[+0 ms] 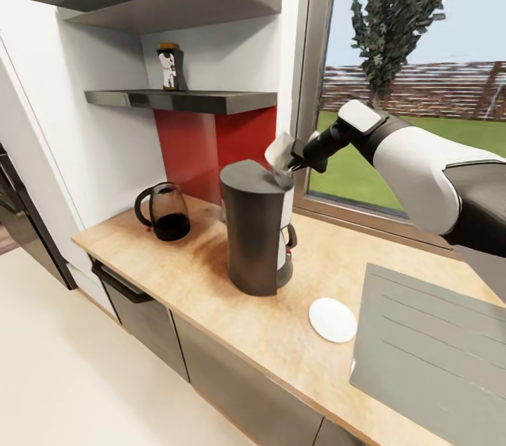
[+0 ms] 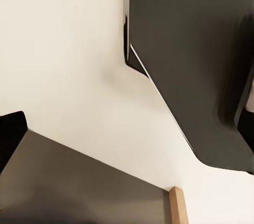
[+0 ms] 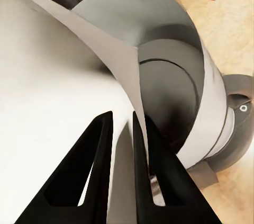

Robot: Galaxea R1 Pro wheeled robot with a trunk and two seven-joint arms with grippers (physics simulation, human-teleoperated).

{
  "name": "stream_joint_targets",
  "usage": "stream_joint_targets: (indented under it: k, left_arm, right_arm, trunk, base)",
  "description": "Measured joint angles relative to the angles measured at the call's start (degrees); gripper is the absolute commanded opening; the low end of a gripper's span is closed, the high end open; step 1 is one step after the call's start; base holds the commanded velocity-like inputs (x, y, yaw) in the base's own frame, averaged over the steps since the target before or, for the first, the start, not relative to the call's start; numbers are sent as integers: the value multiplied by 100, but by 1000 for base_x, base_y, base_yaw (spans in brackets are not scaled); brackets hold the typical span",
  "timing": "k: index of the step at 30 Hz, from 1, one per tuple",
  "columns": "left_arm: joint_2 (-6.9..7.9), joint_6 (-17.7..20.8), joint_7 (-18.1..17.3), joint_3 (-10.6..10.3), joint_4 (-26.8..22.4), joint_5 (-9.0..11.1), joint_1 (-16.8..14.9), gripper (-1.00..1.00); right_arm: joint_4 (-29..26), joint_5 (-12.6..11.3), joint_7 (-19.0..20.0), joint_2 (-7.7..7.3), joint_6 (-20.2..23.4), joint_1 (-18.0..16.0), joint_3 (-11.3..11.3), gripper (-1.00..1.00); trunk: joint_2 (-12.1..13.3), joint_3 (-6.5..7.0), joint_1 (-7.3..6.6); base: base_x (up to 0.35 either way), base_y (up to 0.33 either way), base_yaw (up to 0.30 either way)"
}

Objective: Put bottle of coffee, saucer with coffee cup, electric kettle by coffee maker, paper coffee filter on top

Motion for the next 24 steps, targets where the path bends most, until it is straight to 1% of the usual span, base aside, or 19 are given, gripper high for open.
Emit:
stream_joint_targets:
  k: [6, 9, 20, 22, 24]
  left_arm:
    - [1, -4, 0, 0, 0, 0, -2, 100]
    - [1, -6, 0, 0, 0, 1, -2, 100]
    - [-6, -5, 0, 0, 0, -2, 0, 100]
    - [-7, -6, 0, 0, 0, -3, -1, 100]
    - [-7, -10, 0, -27, 0, -7, 15, 100]
  right_arm:
    - [0, 14, 0, -120, 2, 30, 5, -100]
    - [0, 10, 0, -144, 1, 79, 2, -100]
    - [0, 7, 0, -136, 0, 120, 7, -100]
    - [-5, 9, 0, -127, 0, 122, 10, -100]
    - [-26, 7, -4, -77, 3, 114, 12, -100]
  trunk:
    - [1, 0, 2]
    - [1, 0, 2]
    - [0, 0, 2]
    - [0, 0, 2]
    - [0, 0, 2]
  base:
    - [45, 0, 0]
    - [7, 0, 0]
    - [1, 0, 0]
    - [0, 0, 0]
    - [0, 0, 0]
